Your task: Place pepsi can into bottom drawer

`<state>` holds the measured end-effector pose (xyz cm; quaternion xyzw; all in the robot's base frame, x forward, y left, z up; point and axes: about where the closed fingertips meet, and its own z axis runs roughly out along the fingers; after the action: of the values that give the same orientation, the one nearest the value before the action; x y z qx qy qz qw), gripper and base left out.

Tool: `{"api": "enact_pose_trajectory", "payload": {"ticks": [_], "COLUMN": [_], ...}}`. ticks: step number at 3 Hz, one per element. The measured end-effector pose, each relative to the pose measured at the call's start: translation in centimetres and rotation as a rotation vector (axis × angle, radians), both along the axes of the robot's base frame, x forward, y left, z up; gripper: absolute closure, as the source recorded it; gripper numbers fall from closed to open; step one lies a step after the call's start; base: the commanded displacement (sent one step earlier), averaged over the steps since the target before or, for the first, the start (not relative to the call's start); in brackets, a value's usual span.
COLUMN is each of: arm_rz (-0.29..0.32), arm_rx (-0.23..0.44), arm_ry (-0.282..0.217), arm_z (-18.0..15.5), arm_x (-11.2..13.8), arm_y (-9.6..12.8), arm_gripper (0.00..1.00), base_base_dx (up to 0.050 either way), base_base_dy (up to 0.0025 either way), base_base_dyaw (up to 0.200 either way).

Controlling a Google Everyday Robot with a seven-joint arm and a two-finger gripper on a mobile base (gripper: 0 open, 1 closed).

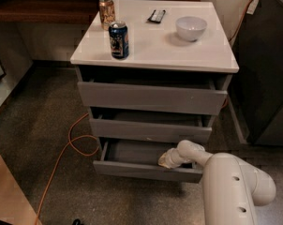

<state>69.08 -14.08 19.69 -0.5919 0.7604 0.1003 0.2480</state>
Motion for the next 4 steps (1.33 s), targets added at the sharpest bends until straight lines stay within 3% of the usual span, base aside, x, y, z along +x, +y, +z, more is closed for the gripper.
{"api": "enact_pose_trajectory", "payload": {"ticks": [1,2,3,4], "arm_rz": [0.0,0.023,0.023,0.063], "arm_rx": [0.0,0.032,0.032,0.09], "arm_ry": [0.0,0.047,0.047,0.128], "arm_z": [0.4,-0.2,-0.2,-0.4], "arm_x": [0.0,-2.5,-2.5,-6.5], "arm_y": [0.0,0.9,0.9,2.9], "arm_gripper": [1.0,1.0,1.0,1.0], "base_base_dx": [0.0,0.0,0.0,0.0], "base_base_dy": [0.0,0.0,0.0,0.0], "base_base_dyaw": [0.0,0.0,0.0,0.0]}}
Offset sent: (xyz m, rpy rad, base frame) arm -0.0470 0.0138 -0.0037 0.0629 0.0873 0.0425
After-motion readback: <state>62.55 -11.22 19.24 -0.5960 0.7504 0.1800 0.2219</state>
